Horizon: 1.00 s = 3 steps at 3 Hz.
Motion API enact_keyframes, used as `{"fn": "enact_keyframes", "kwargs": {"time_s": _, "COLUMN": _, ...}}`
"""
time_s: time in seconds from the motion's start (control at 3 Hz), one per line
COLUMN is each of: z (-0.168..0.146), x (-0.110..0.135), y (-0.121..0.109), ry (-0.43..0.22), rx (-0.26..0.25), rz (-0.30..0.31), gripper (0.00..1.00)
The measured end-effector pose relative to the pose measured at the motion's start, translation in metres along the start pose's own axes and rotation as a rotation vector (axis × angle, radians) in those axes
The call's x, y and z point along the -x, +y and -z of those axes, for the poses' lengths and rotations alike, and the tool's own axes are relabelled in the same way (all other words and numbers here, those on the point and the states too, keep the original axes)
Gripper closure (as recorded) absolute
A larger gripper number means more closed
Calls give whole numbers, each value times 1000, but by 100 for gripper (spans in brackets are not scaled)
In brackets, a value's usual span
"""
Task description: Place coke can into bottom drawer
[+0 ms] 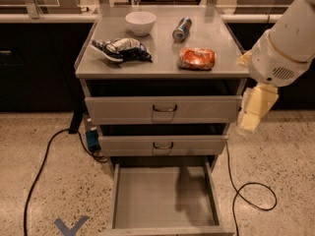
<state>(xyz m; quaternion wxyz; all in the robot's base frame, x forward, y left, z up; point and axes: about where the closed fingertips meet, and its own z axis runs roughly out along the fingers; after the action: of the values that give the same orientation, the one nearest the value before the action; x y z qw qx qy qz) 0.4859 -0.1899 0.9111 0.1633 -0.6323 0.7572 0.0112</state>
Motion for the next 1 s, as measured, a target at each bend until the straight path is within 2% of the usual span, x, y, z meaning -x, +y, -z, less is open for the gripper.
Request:
{"fn": "enact_keyframes", "kwargs": {"time_s": 0.33, "z": -55, "x": 4, "y": -37, "ry": -47, "rx": 22, "rz": -4, "gripper": 0}}
{"fn": "enact_keyframes", "kwargs": {"time_s": 0.67, "z": -105, "x": 18, "y": -90, "ry": -86, "rx": 28, "rz": 7, "gripper": 0}}
{"fn": "enact_keyframes", "kwargs": {"time_s": 1.0, "z": -105, "x": 18, "y": -90, "ry": -86, "rx": 28, "rz": 7, "gripper": 0}}
